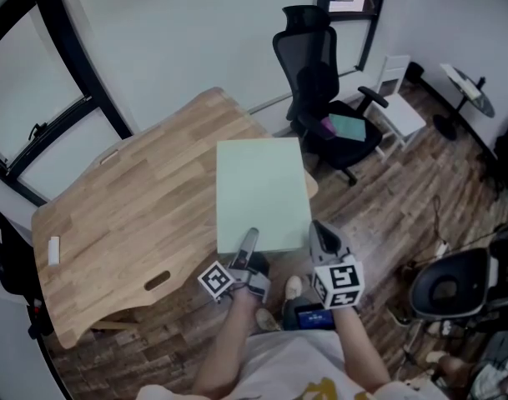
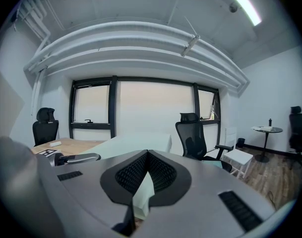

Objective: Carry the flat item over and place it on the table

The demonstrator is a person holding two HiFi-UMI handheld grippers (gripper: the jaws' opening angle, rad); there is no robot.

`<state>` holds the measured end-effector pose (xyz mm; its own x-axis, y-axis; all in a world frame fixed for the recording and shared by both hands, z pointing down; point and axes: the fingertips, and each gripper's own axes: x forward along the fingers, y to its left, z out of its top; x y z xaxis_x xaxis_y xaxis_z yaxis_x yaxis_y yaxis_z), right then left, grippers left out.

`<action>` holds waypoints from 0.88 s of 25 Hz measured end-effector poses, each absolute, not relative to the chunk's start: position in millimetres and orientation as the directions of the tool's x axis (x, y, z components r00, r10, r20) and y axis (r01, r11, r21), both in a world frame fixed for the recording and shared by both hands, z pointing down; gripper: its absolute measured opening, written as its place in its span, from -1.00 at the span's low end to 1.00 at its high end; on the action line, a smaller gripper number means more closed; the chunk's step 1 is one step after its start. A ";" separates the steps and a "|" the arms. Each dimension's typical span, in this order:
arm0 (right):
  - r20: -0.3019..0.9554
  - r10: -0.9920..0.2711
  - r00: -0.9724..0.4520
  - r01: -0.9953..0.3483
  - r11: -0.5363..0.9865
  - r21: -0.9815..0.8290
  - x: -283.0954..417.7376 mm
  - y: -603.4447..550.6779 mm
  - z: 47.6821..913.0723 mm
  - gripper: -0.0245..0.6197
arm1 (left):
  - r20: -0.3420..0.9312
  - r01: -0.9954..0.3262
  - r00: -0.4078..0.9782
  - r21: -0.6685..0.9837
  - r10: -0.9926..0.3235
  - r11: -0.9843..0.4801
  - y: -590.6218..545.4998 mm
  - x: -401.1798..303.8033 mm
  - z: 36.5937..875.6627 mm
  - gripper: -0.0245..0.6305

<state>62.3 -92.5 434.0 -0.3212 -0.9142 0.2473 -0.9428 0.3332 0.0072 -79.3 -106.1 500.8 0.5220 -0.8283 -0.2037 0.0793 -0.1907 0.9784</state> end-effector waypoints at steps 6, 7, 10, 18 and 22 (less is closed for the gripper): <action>0.248 -0.908 -0.336 -0.936 0.350 0.014 57.5 -97.0 436.7 -0.93 | -0.200 0.084 0.512 0.979 -0.835 -0.183 -110.2 -78.8 504.0 -0.04; 0.247 -0.908 -0.338 -0.936 0.352 0.012 57.7 -98.2 437.5 -0.93 | -0.204 0.082 0.511 0.979 -0.835 -0.189 -111.3 -78.8 503.1 -0.04; 0.241 -0.910 -0.338 -0.937 0.348 0.000 58.8 -106.5 440.8 -0.93 | -0.221 0.083 0.505 0.975 -0.834 -0.208 -117.7 -80.5 496.6 -0.04; 0.263 -0.896 -0.359 -0.929 0.370 -0.007 55.6 -125.4 450.9 -0.93 | -0.215 0.078 0.493 0.976 -0.843 -0.203 -136.2 -82.6 497.5 -0.04; 0.272 -0.892 -0.360 -0.928 0.373 -0.006 59.1 -133.6 454.6 -0.93 | -0.205 0.085 0.484 0.979 -0.851 -0.187 -142.6 -81.8 505.6 -0.04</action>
<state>59.1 -133.6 454.6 -0.3602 -0.8923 0.2721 -0.9279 0.3727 -0.0061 -81.8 -142.6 505.6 0.4841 -0.8506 -0.2051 0.0852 -0.1875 0.9786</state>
